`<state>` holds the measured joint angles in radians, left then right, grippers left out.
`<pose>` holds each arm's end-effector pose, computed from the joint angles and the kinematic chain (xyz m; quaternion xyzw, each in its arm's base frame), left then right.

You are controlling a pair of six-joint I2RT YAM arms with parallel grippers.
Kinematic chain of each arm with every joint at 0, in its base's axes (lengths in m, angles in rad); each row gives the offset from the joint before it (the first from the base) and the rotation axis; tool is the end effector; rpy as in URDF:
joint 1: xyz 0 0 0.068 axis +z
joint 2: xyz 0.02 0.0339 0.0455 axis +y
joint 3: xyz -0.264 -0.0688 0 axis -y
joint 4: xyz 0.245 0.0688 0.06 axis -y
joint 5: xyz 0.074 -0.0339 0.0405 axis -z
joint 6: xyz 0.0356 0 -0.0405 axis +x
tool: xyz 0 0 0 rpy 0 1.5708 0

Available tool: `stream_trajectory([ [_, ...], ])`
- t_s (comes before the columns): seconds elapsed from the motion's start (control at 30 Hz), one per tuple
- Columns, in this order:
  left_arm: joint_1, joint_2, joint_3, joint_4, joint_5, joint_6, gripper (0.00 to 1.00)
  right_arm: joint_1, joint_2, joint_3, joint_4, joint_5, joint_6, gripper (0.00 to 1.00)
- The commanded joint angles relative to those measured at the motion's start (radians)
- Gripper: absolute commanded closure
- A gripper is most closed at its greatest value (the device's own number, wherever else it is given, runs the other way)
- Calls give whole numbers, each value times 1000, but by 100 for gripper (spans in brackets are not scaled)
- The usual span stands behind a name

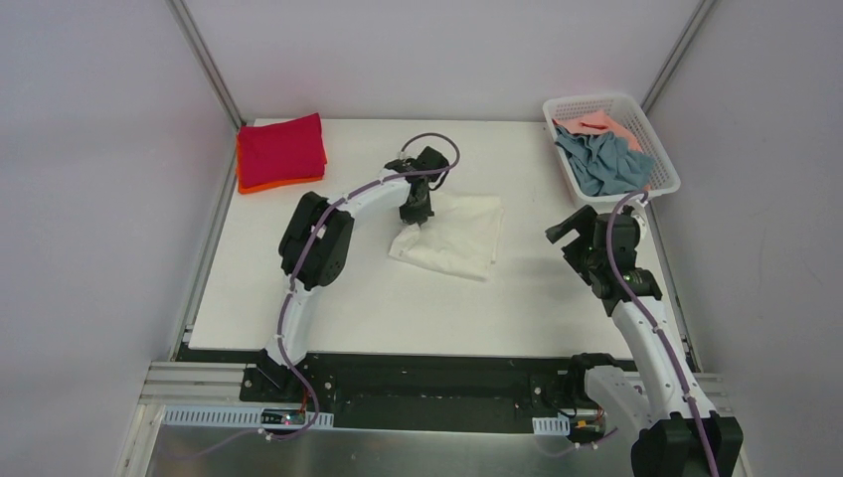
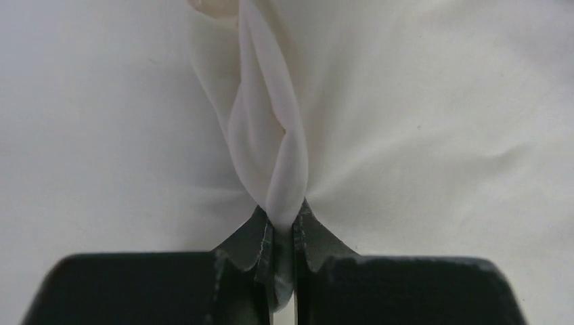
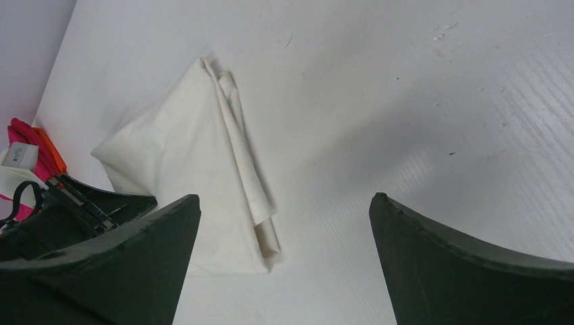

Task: Fold and stack the t-shirts
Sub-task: Put the neatly folded tshirt into the corner of the board with the left arm

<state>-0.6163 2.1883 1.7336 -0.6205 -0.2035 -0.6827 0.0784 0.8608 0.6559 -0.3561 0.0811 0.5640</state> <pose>0.3886 -0.2664 0.1793 -0.0569 0.9631 -0.0691 0.2539 0.1923 0.0122 0.2644 0.2293 0.8441 0.1189 0.4698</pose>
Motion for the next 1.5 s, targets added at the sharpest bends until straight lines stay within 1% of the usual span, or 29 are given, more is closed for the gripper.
stream_trajectory([
  [0.0, 61, 41, 91, -74, -325, 176, 100, -6, -22, 2, 5, 29, -12, 1],
  [0.13, 109, 71, 216, -71, -426, 335, 100, -6, -26, -17, 44, 31, -20, 0],
  [0.27, 196, 167, 425, -67, -464, 502, 100, -6, -61, -53, 97, 84, -19, 1],
  [0.37, 266, 245, 574, -50, -486, 634, 100, -5, -102, -85, 141, 89, -22, 0],
  [0.43, 301, 285, 646, -14, -492, 740, 100, -5, -117, -105, 164, 97, -23, 0],
  [0.57, 341, 306, 665, 158, -544, 964, 100, -6, -108, -113, 178, 128, -29, 0],
  [0.67, 371, 301, 672, 266, -575, 1059, 100, -5, -83, -116, 190, 136, -29, 1],
  [0.9, 451, 274, 761, 327, -533, 1071, 100, -4, -36, -112, 203, 139, -35, 0],
  [1.03, 465, 263, 818, 344, -531, 1087, 100, -5, -39, -109, 202, 143, -39, 0],
  [1.47, 491, 157, 831, 369, -520, 1088, 100, -4, -52, -113, 196, 141, -38, 1],
])
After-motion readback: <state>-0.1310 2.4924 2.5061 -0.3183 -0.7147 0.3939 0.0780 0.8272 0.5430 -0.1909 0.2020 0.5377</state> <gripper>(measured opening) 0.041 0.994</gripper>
